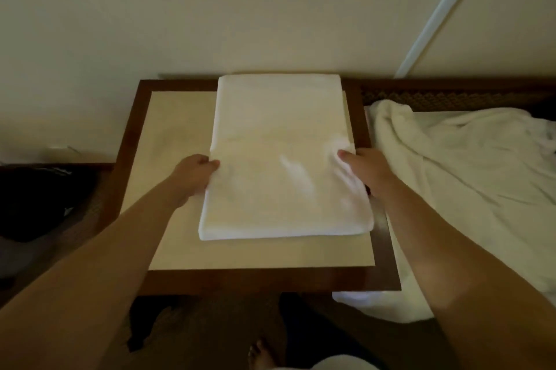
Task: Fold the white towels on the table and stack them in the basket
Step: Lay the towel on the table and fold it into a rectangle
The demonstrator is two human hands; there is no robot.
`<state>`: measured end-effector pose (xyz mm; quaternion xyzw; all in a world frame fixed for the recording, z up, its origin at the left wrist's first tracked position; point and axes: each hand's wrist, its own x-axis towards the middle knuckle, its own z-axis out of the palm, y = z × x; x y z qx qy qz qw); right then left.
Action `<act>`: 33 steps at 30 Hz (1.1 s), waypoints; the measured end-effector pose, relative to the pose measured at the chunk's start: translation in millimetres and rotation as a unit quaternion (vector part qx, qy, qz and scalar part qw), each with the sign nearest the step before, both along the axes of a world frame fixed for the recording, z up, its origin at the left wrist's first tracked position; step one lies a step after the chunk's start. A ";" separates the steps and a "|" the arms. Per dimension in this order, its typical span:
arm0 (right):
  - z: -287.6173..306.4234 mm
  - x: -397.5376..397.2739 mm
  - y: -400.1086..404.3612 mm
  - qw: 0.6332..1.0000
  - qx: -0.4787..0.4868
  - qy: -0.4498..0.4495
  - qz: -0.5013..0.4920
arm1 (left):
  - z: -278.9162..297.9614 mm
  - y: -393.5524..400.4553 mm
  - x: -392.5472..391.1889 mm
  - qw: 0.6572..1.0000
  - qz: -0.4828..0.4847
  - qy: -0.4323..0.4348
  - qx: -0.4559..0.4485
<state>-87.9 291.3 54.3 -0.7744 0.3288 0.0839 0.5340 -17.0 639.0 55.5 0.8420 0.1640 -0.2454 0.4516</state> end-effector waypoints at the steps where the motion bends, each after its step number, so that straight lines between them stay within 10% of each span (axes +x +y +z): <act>1: -7.8 3.4 1.1 0.999 -0.029 0.017 0.018 | -7.5 -3.1 3.3 0.999 -0.010 -0.009 0.038; 5: -24.2 2.0 -7.8 0.997 -0.066 -0.048 0.012 | -14.2 -7.5 3.6 0.984 -0.021 -0.074 0.162; 13: -40.6 10.2 -12.4 0.992 -0.113 -0.045 0.015 | -26.9 -14.9 0.3 0.985 0.033 -0.100 0.133; 17: -40.9 -1.7 11.4 0.912 -0.400 -0.063 0.070 | -31.2 -30.2 -19.9 0.938 -0.001 -0.197 0.287; 20: -31.0 -6.8 50.1 0.861 -0.417 -0.143 0.254 | -23.1 -64.2 -32.3 0.892 -0.179 -0.325 0.260; 24: -53.7 -5.6 55.9 0.795 -0.404 -0.085 0.445 | -44.2 -68.7 -25.9 0.837 -0.388 -0.249 0.296; 33: -50.9 -10.4 -15.9 0.839 -0.453 0.066 0.293 | -49.8 5.7 -23.8 0.866 -0.294 -0.123 0.384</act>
